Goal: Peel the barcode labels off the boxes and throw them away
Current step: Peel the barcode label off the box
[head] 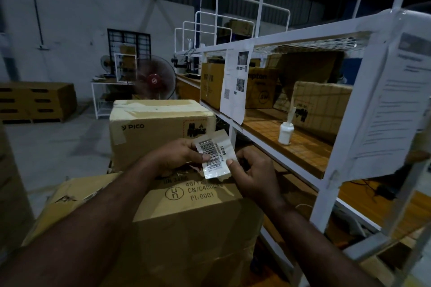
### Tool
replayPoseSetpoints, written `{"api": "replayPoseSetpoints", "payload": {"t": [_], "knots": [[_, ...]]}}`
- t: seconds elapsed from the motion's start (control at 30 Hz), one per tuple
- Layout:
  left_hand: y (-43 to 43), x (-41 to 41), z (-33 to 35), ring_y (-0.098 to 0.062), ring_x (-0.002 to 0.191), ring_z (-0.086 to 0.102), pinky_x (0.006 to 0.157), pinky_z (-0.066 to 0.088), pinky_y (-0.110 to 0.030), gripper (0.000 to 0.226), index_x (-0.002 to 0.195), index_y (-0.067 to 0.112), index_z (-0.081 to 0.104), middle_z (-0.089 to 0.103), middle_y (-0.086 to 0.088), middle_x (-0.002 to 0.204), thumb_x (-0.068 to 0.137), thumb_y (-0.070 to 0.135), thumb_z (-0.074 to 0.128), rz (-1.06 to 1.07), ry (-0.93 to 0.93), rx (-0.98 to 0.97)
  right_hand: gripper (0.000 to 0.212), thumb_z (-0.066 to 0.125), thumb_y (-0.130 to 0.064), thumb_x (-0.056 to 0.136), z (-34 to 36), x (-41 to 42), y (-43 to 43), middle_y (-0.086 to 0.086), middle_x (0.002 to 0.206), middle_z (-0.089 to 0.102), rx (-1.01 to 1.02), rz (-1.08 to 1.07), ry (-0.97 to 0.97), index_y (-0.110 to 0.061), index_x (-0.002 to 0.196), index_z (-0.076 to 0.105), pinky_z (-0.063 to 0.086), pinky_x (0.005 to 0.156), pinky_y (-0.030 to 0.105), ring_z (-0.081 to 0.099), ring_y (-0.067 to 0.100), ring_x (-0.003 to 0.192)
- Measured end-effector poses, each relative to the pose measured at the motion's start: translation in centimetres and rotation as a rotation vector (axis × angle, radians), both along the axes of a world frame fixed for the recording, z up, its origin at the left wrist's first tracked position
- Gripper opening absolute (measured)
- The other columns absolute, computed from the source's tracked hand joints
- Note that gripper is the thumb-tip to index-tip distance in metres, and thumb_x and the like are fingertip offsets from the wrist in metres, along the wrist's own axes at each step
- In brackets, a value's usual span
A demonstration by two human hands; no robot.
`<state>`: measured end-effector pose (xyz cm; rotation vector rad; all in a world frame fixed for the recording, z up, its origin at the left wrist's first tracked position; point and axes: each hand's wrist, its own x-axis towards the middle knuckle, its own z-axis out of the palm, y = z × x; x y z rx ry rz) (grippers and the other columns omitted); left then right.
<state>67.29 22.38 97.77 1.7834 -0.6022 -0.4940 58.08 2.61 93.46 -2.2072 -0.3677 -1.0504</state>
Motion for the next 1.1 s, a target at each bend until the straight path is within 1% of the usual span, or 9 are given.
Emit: {"api": "replayPoseSetpoints", "payload": {"t": [0.23,0.33,0.43,0.5,0.6,0.77,0.93,1.03,1.1], "knots": [[-1.8,-0.5,-0.9,-0.019,0.096,0.071,0.077,0.056,-0.032,0.017,0.111,0.011,0.064,0.073,-0.008,0.107,0.095,0.014,0.059,0.223,-0.092,-0.059,0.016,0.059,-0.038,0.095,0.2,0.5,0.6,-0.016,0.073,0.054,-0.007,-0.154,0.118,-0.023,0.096,0.062,0.041,0.049,0.010,0.054,-0.004,0.061],[-2.3,-0.2,-1.7,-0.019,0.098,0.071,0.087,0.057,-0.041,0.020,0.115,0.014,0.064,0.073,-0.004,0.108,0.096,0.017,0.059,0.270,-0.158,-0.053,0.012,0.057,-0.038,0.096,0.1,0.3,0.7,-0.015,0.079,0.057,-0.054,-0.202,0.169,-0.026,0.099,0.060,0.039,0.049,0.011,0.055,-0.004,0.066],[-2.4,0.4,-2.4,-0.020,0.103,0.069,0.096,0.054,-0.047,0.025,0.121,0.019,0.065,0.073,-0.002,0.113,0.096,0.021,0.061,0.336,-0.185,-0.063,0.010,0.058,-0.034,0.096,-1.0,-0.9,0.6,-0.014,0.083,0.060,-0.026,-0.152,0.200,-0.028,0.089,0.061,0.048,0.054,0.015,0.060,-0.004,0.073],[-2.5,1.0,-2.5,-0.020,0.103,0.069,0.097,0.053,-0.047,0.026,0.122,0.020,0.065,0.072,-0.002,0.114,0.097,0.021,0.060,0.389,-0.181,-0.085,0.016,0.055,-0.042,0.094,-2.1,-2.2,0.6,-0.017,0.088,0.058,-0.126,-0.106,0.237,-0.030,0.086,0.062,0.052,0.061,0.015,0.059,-0.006,0.081],[-3.0,1.8,-2.3,-0.021,0.103,0.068,0.096,0.054,-0.045,0.025,0.122,0.018,0.064,0.071,-0.004,0.116,0.098,0.020,0.059,0.440,-0.205,-0.057,0.046,0.040,-0.057,0.093,-1.8,-3.6,0.6,-0.013,0.097,0.062,-0.321,-0.102,0.299,-0.023,0.093,0.071,0.056,0.065,0.024,0.061,0.003,0.085],[-3.4,2.5,-2.3,-0.023,0.098,0.071,0.094,0.055,-0.047,0.021,0.114,0.017,0.068,0.074,-0.005,0.110,0.096,0.021,0.059,0.474,-0.182,-0.025,0.053,0.030,-0.054,0.101,0.7,-2.3,2.3,-0.007,0.121,0.062,-0.423,-0.079,0.493,-0.021,0.111,0.070,0.053,0.083,0.033,0.059,0.009,0.102],[-2.8,2.5,-2.2,-0.024,0.093,0.072,0.092,0.056,-0.049,0.012,0.099,0.022,0.068,0.075,-0.004,0.102,0.097,0.020,0.056,0.455,-0.165,-0.049,0.064,0.026,-0.067,0.092,1.2,2.2,4.5,0.000,0.093,0.066,-0.498,-0.168,0.584,-0.021,0.094,0.070,0.055,0.078,0.042,0.061,0.014,0.084],[-2.7,2.4,-2.2,-0.022,0.092,0.072,0.091,0.057,-0.048,0.012,0.100,0.023,0.066,0.074,-0.004,0.103,0.099,0.020,0.055,0.464,-0.175,-0.063,0.059,0.028,-0.063,0.096,1.0,0.7,4.8,0.002,0.125,0.062,-0.541,-0.120,0.569,-0.022,0.113,0.067,0.049,0.087,0.034,0.059,0.015,0.107],[-2.8,2.6,-2.3,-0.022,0.092,0.072,0.090,0.057,-0.048,0.011,0.098,0.025,0.066,0.074,-0.003,0.104,0.098,0.021,0.056,0.483,-0.189,-0.052,0.052,0.029,-0.060,0.099,0.9,-2.3,4.0,-0.007,0.145,0.049,-0.580,-0.050,0.581,-0.029,0.130,0.058,0.040,0.094,0.030,0.048,0.012,0.126]]}}
